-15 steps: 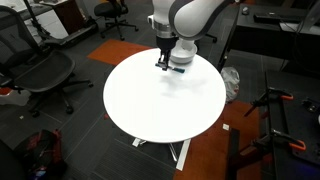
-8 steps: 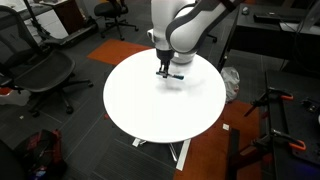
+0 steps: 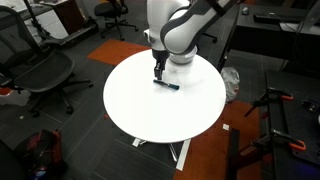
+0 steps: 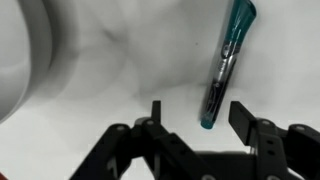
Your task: Get the marker from the gray bowl and place it on the table
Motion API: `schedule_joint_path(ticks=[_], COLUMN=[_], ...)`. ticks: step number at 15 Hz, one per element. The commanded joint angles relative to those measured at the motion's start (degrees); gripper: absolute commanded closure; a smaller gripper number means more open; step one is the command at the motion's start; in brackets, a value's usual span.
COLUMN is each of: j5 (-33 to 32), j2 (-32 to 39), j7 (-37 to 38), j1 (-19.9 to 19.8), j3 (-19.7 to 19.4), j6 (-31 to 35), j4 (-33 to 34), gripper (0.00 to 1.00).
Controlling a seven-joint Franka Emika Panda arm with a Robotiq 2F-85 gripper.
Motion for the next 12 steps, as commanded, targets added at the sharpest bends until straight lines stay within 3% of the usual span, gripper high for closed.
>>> schedule_joint_path(ticks=[1,8,12], j5=[-0.07,0.62,0.85], j2=[-3.33,-12.85,-18.57], j7=[-0.87,-3.28,-3.33], j1=[-0.66,-1.2,-1.17], j3=[0.55,1.71,1.2], j6=[-2.29,-6.71,-13.62], j4=[-0.7,-5.16,-6.84], gripper=[0.0,0.0,0.0])
